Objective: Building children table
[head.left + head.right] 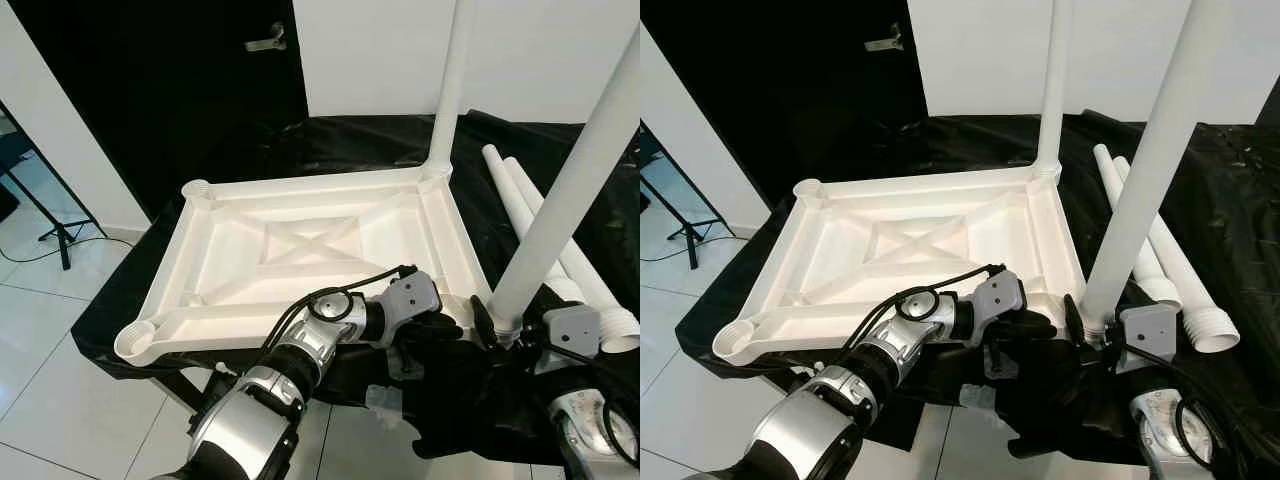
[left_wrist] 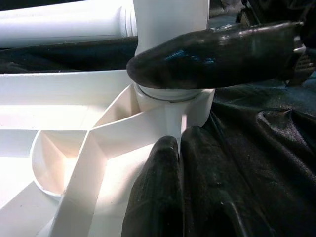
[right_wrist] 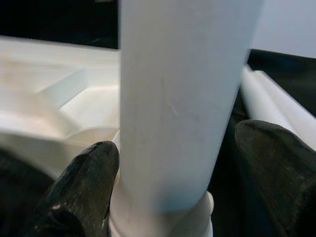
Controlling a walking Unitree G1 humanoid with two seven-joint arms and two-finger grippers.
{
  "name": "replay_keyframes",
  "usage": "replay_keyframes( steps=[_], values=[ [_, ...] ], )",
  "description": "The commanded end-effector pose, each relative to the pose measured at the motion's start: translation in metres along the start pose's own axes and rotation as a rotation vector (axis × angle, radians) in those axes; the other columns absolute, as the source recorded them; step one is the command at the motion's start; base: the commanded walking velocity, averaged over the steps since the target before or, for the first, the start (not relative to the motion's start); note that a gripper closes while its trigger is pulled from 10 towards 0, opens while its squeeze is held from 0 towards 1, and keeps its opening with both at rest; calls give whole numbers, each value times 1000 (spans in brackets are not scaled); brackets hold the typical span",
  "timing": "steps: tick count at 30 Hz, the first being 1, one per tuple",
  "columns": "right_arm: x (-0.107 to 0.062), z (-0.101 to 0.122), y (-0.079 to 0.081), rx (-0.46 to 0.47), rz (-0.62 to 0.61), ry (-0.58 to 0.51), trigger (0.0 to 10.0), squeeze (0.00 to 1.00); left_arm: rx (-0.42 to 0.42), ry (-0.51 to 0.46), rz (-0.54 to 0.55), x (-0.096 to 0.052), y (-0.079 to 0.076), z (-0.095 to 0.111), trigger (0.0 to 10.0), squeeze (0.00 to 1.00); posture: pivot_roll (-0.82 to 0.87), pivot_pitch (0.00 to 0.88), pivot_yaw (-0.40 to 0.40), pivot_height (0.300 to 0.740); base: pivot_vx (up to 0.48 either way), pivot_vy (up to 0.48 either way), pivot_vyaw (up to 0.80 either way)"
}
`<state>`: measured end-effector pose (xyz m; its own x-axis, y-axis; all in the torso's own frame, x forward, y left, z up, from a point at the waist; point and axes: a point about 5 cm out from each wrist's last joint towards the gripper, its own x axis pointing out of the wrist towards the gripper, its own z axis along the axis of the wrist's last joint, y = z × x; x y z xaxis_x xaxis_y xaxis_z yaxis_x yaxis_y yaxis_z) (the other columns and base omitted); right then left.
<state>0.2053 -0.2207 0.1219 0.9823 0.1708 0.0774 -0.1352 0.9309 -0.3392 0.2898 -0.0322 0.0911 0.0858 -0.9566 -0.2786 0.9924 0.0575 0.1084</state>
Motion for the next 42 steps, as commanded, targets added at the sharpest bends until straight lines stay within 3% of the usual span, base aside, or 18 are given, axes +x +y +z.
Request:
replay_keyframes(
  steps=[1, 6, 7, 11, 15, 19, 21, 22, 27, 36, 37, 38, 42],
  values=[
    [-2, -4, -3, 10, 9, 24, 10000, 0, -172, 169, 3, 4, -28, -49, 10000, 0, -2, 0, 80, 740, 0, 0, 0],
    [-4, -7, -7, 0, 63, 56, 10000, 0, -172, 170, 1, 4, -29, -49, 10000, 0, -4, 0, 82, 740, 0, 0, 0],
    [-8, -10, -7, 27, 93, 86, 0, 0, -169, 172, -1, 4, -28, -48, 10000, 0, -6, 0, 87, 740, 0, 0, 0],
    [-10, -12, -4, 46, 105, 98, 0, 0, -168, 173, -1, 3, -28, -48, 10000, 0, -6, 0, 88, 740, 0, 0, 0],
    [-15, -16, 9, 97, 76, 122, 0, 0, -168, 173, -5, 3, -28, -49, 10000, 0, -6, 0, 87, 740, 0, 0, 0],
    [-19, -19, 16, 124, -89, 123, 0, 0, -169, 171, -3, 3, -28, -49, 10000, 0, -3, 0, 82, 740, 0, 0, 0],
    [-19, -19, 16, 124, -89, 123, 0, 0, -169, 171, -3, 3, -28, -49, 10000, 0, -3, 0, 82, 740, 0, 0, 0],
    [-16, -19, 11, 164, -280, 115, 0, 0, -169, 170, -3, 4, -29, -49, 10000, 0, 0, 0, 81, 740, 0, 0, 0],
    [-11, -17, 8, 208, -420, 96, 0, 0, -169, 170, -5, 4, -29, -48, 10000, 0, 3, 0, 85, 740, 0, 0, 0],
    [-7, -14, 10, 186, -432, 88, 0, 0, -169, 177, -2, 2, -28, -50, 10000, 0, 7, 0, 82, 740, 0, 0, 0],
    [-5, -13, 12, 173, -397, 82, 10000, 0, -169, 178, -1, 2, -28, -50, 10000, 0, 5, 0, 82, 740, 0, 0, 0],
    [-1, -11, 15, 163, -349, 62, 10000, 1000, -169, 178, -2, 2, -28, -50, 10000, 0, 1, 0, 81, 740, 0, 0, 0],
    [4, -7, 18, 146, -268, 40, 10000, 1000, -168, 177, -3, 3, -29, -50, 10000, 0, 0, 0, 78, 740, 0, 0, 0]
  ],
)
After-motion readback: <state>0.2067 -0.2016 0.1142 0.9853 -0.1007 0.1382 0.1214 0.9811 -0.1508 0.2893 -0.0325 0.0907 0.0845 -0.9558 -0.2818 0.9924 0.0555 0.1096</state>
